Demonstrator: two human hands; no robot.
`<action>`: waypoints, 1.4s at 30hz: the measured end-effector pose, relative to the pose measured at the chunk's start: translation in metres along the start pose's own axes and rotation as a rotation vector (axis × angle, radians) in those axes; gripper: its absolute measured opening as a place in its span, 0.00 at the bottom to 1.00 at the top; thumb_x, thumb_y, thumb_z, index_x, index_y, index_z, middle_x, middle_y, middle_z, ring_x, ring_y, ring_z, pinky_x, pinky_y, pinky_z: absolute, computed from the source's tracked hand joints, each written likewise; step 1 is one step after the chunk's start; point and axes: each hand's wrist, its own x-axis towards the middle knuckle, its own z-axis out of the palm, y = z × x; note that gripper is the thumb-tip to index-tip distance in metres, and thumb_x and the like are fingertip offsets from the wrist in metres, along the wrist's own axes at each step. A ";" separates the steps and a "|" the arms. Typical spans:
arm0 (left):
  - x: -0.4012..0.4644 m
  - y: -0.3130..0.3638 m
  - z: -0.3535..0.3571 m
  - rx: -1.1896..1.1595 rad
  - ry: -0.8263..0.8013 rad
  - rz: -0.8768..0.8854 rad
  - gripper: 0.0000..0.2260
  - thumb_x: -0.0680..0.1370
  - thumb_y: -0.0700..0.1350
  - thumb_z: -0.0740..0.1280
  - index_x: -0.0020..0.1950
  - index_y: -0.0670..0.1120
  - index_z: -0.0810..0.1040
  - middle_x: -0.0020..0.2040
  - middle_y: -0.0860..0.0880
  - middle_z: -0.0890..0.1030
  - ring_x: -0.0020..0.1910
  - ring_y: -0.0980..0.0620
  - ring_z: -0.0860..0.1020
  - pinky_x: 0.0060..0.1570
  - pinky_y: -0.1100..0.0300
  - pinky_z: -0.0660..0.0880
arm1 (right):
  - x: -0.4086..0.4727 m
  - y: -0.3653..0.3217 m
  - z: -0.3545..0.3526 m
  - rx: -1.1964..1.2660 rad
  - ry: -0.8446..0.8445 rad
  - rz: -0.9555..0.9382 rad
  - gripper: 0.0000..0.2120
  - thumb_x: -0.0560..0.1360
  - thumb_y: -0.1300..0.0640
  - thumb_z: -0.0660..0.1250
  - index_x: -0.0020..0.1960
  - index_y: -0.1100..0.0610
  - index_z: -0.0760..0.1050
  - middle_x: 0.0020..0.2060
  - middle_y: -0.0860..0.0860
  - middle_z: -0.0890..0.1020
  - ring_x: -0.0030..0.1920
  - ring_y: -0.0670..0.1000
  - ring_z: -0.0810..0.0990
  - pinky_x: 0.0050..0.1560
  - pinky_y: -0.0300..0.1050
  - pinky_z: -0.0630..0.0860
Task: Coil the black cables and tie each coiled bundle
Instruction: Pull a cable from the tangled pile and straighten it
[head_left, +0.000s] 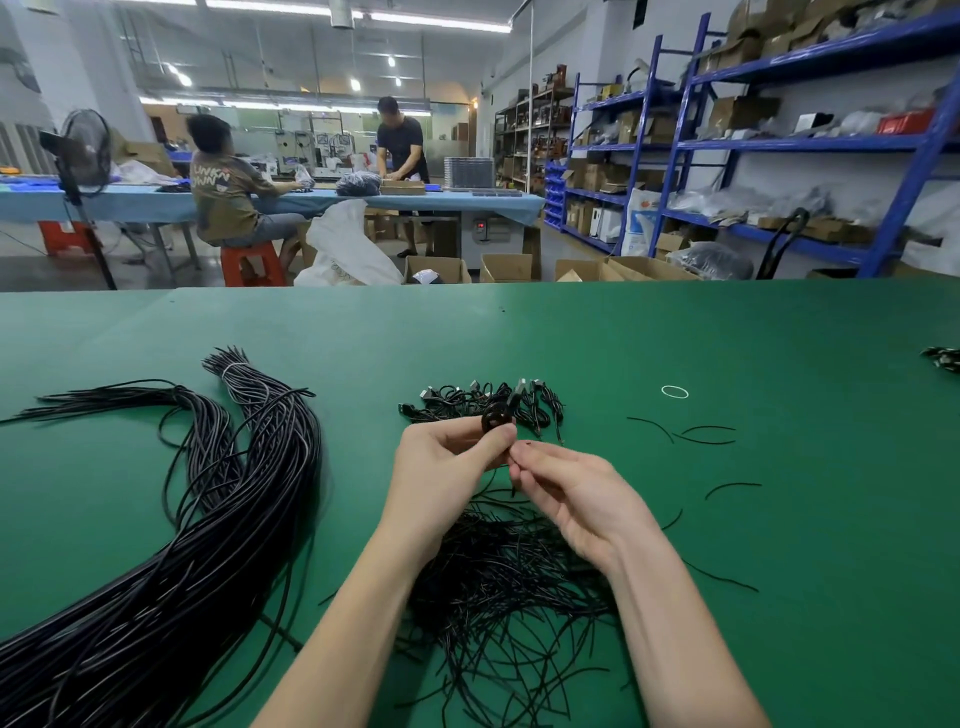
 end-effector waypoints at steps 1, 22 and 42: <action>0.000 -0.001 -0.001 0.032 0.014 -0.012 0.03 0.75 0.41 0.75 0.43 0.48 0.88 0.42 0.48 0.87 0.45 0.53 0.86 0.47 0.64 0.79 | 0.001 0.002 0.001 -0.126 0.044 -0.051 0.04 0.70 0.69 0.76 0.45 0.66 0.84 0.36 0.56 0.86 0.33 0.46 0.84 0.34 0.33 0.79; 0.008 0.010 -0.033 -0.088 -0.139 -0.365 0.08 0.72 0.44 0.76 0.50 0.43 0.87 0.41 0.43 0.81 0.38 0.52 0.76 0.38 0.66 0.77 | 0.000 0.003 0.010 -0.533 0.051 -0.509 0.04 0.74 0.65 0.76 0.42 0.57 0.85 0.33 0.52 0.86 0.33 0.46 0.82 0.41 0.38 0.80; 0.006 0.003 -0.031 -0.145 -0.161 -0.268 0.04 0.75 0.44 0.72 0.48 0.52 0.85 0.48 0.51 0.83 0.48 0.53 0.76 0.38 0.63 0.75 | -0.002 0.000 0.007 -0.132 0.006 0.086 0.18 0.70 0.47 0.76 0.49 0.61 0.85 0.36 0.50 0.85 0.31 0.44 0.80 0.26 0.32 0.74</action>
